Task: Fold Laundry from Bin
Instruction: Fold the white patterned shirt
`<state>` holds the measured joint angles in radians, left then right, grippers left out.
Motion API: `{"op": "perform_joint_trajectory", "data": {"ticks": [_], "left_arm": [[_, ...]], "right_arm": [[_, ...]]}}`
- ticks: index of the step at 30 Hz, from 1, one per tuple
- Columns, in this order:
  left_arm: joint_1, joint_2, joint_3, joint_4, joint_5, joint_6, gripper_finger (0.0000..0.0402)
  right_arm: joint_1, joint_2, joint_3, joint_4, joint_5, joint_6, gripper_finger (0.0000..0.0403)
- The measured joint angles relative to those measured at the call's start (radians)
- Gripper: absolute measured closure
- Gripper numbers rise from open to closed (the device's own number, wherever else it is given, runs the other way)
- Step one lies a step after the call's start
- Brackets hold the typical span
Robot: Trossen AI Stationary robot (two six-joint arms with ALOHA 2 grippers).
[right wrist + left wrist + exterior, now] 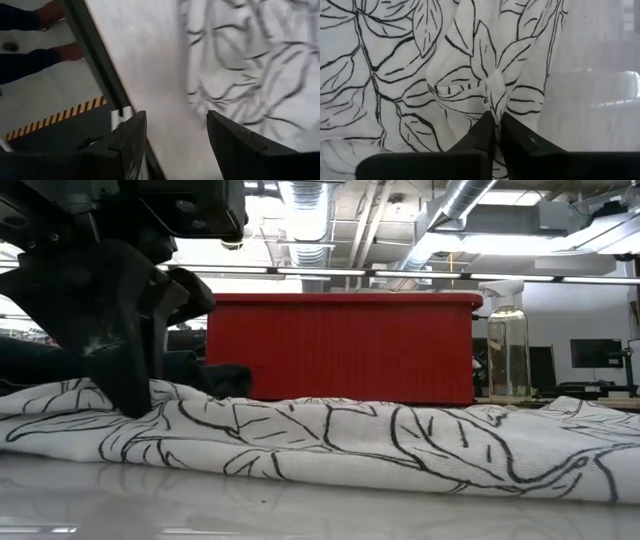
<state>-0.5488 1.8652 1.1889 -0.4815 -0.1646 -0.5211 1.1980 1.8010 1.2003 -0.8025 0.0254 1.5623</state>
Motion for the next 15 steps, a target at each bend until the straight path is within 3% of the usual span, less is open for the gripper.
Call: {"op": "perform_joint_trajectory", "data": {"ticks": [11, 15], "left_arm": [[0.000, 0.000, 0.008, 0.002, 0.007, -0.005, 0.0286], [0.000, -0.001, 0.009, -0.003, 0.003, -0.006, 0.0290]], "right_arm": [[0.001, 0.007, 0.000, 0.040, -0.004, -0.001, 0.0172], [0.001, 0.007, 0.000, 0.040, -0.004, -0.001, 0.0172]]}}
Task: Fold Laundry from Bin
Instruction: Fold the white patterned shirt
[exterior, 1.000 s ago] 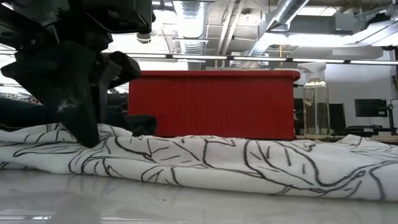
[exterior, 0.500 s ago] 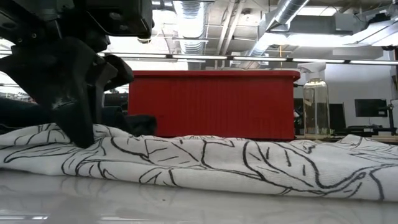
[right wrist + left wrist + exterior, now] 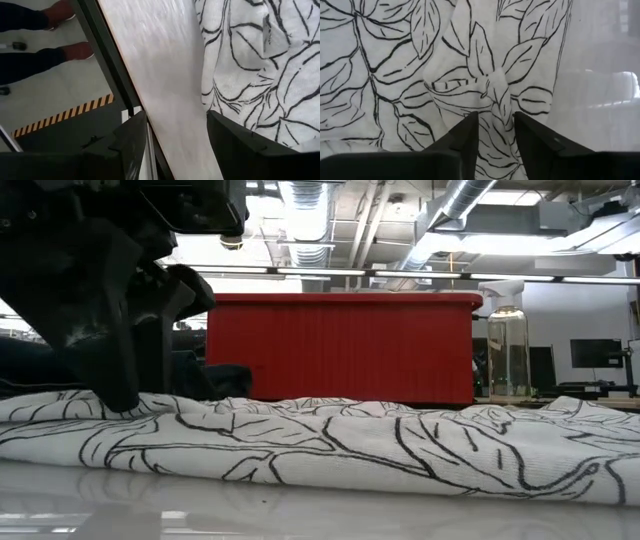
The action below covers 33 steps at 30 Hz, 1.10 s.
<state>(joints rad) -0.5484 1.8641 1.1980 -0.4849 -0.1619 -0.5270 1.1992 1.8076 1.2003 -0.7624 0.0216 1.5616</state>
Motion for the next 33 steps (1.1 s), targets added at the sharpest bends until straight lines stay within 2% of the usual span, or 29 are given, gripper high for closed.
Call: {"op": "perform_joint_trajectory", "data": {"ticks": [8, 16, 21, 26, 33], "left_arm": [[0.000, 0.000, 0.000, 0.006, -0.012, 0.022, 0.0394], [0.007, -0.029, 0.000, -0.027, -0.025, -0.018, 0.0401], [0.004, -0.092, 0.000, -0.066, -0.034, -0.090, 0.0401], [-0.015, -0.154, 0.000, -0.122, -0.077, -0.167, 0.0401], [-0.086, -0.248, 0.000, -0.196, -0.148, -0.261, 0.0401]], "right_arm": [[0.000, 0.000, 0.000, 0.000, 0.000, -0.001, 0.0172], [-0.001, 0.000, 0.000, 0.006, 0.012, 0.002, 0.0172], [-0.005, -0.003, 0.000, 0.068, 0.091, 0.001, 0.0172], [-0.011, -0.006, 0.002, 0.113, 0.125, 0.001, 0.0172], [-0.051, -0.033, 0.046, 0.048, 0.188, -0.062, 0.0174]]}}
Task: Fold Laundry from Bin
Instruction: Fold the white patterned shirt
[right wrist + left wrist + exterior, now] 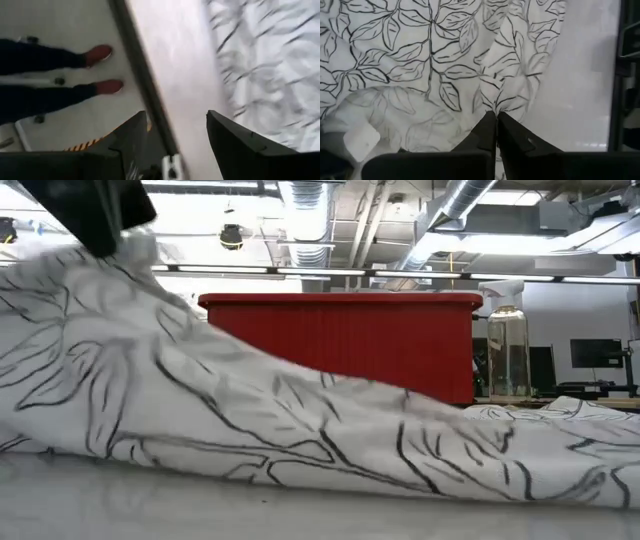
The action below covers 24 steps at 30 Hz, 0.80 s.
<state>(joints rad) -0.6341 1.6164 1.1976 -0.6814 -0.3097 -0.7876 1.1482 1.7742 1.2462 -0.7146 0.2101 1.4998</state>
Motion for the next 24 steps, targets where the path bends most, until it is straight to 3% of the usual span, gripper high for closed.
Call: {"op": "perform_joint_trajectory", "data": {"ticks": [6, 10, 18, 24], "left_arm": [[-0.054, -0.014, 0.000, -0.031, -0.018, -0.018, 0.0401], [-0.070, -0.014, 0.000, -0.048, -0.045, -0.018, 0.0402], [-0.073, -0.014, 0.000, -0.054, -0.066, -0.011, 0.0401], [-0.073, -0.013, 0.000, -0.055, -0.067, -0.011, 0.0401]], "right_arm": [[-0.049, -0.066, 0.020, -0.287, 0.011, -0.001, 0.0183], [-0.063, -0.111, 0.016, -0.413, -0.050, -0.026, 0.0183], [-0.058, -0.118, -0.076, -0.162, -0.156, -0.097, 0.0183], [-0.081, -0.118, -0.085, -0.227, -0.079, -0.153, 0.0183]]}}
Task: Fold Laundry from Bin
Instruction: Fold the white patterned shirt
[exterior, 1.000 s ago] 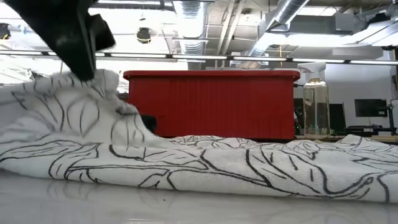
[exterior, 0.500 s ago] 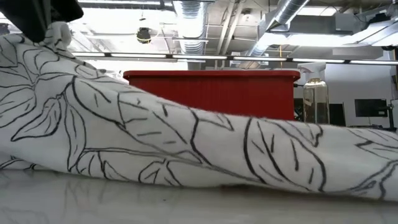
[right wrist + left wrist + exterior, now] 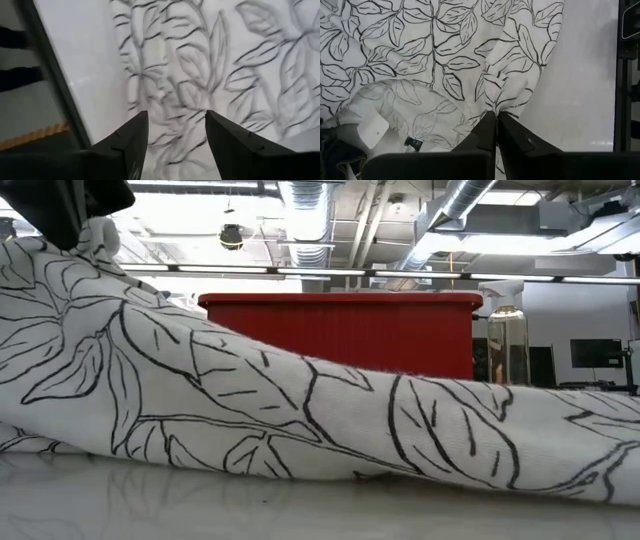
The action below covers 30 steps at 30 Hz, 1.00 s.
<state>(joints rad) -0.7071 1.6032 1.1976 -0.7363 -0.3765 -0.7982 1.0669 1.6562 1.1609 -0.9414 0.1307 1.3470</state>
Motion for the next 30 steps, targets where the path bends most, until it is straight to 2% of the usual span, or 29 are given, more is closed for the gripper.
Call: {"op": "perform_joint_trajectory", "data": {"ticks": [6, 11, 16, 30], "left_arm": [[0.000, 0.000, 0.000, 0.000, -0.002, -0.008, 0.0401], [0.000, 0.001, 0.000, 0.000, -0.002, -0.019, 0.0401], [0.000, 0.001, 0.000, 0.000, -0.002, -0.042, 0.0401], [0.000, 0.002, -0.008, 0.000, -0.003, -0.061, 0.0401]], "right_arm": [[-0.015, 0.000, -0.036, 0.018, -0.041, -0.109, 0.0183], [-0.016, 0.000, -0.055, 0.041, -0.049, -0.138, 0.0183], [-0.022, 0.000, -0.075, 0.140, -0.071, -0.154, 0.0183], [-0.041, 0.000, -0.077, 0.155, -0.057, -0.223, 0.0183]]}}
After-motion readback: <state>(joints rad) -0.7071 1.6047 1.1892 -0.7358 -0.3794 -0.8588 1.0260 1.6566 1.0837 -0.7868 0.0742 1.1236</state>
